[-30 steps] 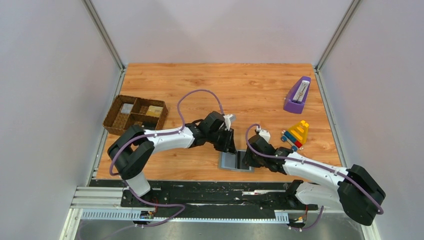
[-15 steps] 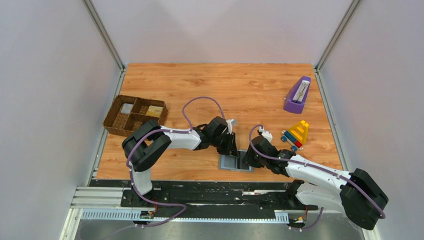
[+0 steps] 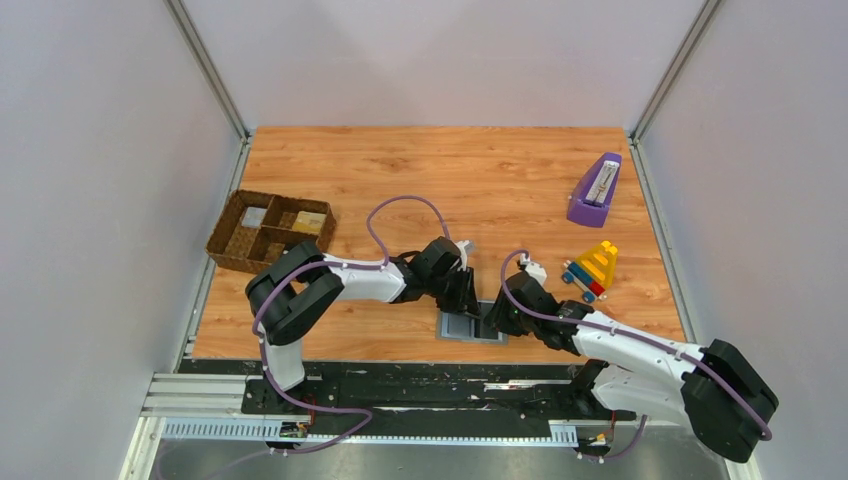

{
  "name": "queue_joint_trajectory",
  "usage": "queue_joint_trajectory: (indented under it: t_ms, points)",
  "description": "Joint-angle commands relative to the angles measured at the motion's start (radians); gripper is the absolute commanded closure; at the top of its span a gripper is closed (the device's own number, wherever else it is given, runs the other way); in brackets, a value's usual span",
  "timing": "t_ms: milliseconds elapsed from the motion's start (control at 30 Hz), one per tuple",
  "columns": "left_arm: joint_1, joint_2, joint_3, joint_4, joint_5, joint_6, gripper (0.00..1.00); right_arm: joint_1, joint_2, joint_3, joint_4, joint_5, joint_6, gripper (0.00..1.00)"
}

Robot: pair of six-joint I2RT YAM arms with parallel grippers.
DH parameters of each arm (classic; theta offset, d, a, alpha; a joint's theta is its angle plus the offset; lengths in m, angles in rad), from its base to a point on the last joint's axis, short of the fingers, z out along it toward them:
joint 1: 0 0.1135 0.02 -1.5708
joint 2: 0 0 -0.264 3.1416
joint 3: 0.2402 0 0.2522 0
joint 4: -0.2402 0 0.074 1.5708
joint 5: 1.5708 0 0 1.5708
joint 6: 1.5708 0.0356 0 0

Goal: Take the credit cards out of the card holder
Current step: Remove the credit card from the card holder.

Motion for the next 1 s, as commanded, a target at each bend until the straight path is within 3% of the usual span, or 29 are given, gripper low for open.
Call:
queue_joint_trajectory:
  t_ms: [0, 333, 967]
  points:
    - [-0.017, 0.016, 0.027, -0.073, -0.07, -0.014, 0.68, -0.005, -0.023, -0.017, 0.003, 0.004, 0.013, 0.76]
    - [-0.018, -0.021, 0.036, -0.109, -0.084, -0.017, 0.67, -0.005, -0.091, 0.007, -0.029, 0.025, -0.007, 0.77]
    - [-0.018, -0.02, 0.044, -0.155, -0.102, 0.001, 0.66, -0.015, -0.007, -0.029, -0.039, 0.056, 0.026, 0.78]
